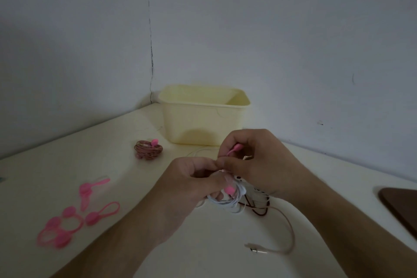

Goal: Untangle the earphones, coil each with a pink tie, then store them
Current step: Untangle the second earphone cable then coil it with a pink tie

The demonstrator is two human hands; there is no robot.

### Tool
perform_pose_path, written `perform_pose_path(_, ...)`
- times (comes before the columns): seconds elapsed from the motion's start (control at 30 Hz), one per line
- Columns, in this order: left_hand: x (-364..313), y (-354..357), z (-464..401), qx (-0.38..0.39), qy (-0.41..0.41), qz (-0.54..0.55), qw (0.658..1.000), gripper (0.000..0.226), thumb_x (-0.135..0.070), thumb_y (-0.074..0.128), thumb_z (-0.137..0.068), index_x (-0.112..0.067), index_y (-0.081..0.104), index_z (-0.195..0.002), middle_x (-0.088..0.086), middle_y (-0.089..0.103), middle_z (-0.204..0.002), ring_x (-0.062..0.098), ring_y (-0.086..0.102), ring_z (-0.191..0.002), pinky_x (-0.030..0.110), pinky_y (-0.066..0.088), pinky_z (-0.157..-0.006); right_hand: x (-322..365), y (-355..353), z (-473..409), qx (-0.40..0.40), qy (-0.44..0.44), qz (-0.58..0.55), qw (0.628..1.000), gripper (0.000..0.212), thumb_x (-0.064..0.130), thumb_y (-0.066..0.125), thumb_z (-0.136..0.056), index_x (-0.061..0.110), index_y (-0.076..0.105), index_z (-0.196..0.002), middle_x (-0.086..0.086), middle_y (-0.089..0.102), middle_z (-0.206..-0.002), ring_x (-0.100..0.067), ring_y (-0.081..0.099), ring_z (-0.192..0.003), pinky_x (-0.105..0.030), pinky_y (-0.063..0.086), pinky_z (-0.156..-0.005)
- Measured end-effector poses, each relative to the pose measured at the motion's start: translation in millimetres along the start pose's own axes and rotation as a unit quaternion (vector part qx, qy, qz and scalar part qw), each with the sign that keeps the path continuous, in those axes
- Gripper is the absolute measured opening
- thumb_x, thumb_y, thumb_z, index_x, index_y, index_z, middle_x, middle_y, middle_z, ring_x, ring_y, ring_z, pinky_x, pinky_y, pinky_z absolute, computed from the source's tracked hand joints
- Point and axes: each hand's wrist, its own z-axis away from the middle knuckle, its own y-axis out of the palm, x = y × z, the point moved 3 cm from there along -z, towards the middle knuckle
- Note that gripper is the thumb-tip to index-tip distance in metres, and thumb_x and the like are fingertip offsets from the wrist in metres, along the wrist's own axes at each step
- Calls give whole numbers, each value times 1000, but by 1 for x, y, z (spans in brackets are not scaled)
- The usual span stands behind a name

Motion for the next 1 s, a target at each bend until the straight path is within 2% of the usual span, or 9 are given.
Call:
perform_pose_path(0.1,-4,1,1,-10,32,-10,999,10,-11,77,-90,-8,82,-98,7,74,-76,12,64,-74,34,47,-82,-8,1,-2,5,32,-66,997,15,9,73,-94,14,76,-81,3,68,-66,-10,59,-57,-29,46,-57)
perform_pose_path(0.23,-7,3,2,-18,50,-17,998,13,-8,71,-94,-9,81,-102,-7,71,-70,5,63,-68,28,49,-79,-16,2,-2,23,61,-147,987,17,2,61,-103,2,75,-93,-13,75,-78,-27,66,-66,-33,52,-62)
perform_pose_path(0.33,-8,3,1,-34,53,-6,998,11,-9,72,-93,-9,82,-99,2,66,-70,12,58,-68,35,47,-81,-20,4,0,39,58,-155,986,13,2,64,-102,3,75,-97,-18,78,-91,-44,72,-85,-47,56,-78)
perform_pose_path(0.5,-8,1,1,-38,44,37,998,11,-5,71,-92,-4,80,-98,12,66,-75,16,57,-68,40,48,-83,-20,7,1,49,59,-177,981,4,-1,72,-95,-2,75,-97,-23,78,-92,-31,74,-84,-51,58,-85)
perform_pose_path(0.6,-9,0,0,-44,43,38,997,8,-7,74,-91,-5,80,-97,14,70,-79,18,60,-71,45,50,-85,-18,6,3,54,62,-192,978,7,1,74,-94,-1,77,-99,-24,78,-94,-41,77,-90,-56,59,-90)
perform_pose_path(0.67,-9,-1,0,-55,44,27,997,13,-17,79,-85,-10,81,-96,13,75,-85,19,65,-77,55,54,-94,-17,5,3,64,81,-213,971,11,-1,70,-95,-1,79,-102,-26,78,-99,-48,74,-99,-53,60,-92)
perform_pose_path(0.73,-10,-3,1,-72,43,14,996,22,-25,77,-78,-15,82,-96,10,78,-89,18,68,-80,59,52,-103,-16,3,3,91,103,-245,960,22,-6,62,-94,0,80,-106,-26,78,-104,-45,75,-103,-46,62,-93)
perform_pose_path(0.87,-11,-4,0,-100,53,-2,994,23,-26,76,-76,-14,82,-95,18,79,-93,21,70,-82,52,57,-94,-8,5,3,117,103,-230,961,25,-1,66,-93,8,81,-111,-23,79,-106,-32,76,-101,-36,60,-92)
perform_pose_path(1.0,-10,-3,-1,-108,60,-36,992,7,-13,78,-87,-12,80,-94,17,78,-86,16,68,-76,29,53,-76,-5,9,2,70,96,-146,982,10,9,76,-95,12,80,-103,-14,82,-92,-28,77,-88,-36,58,-84)
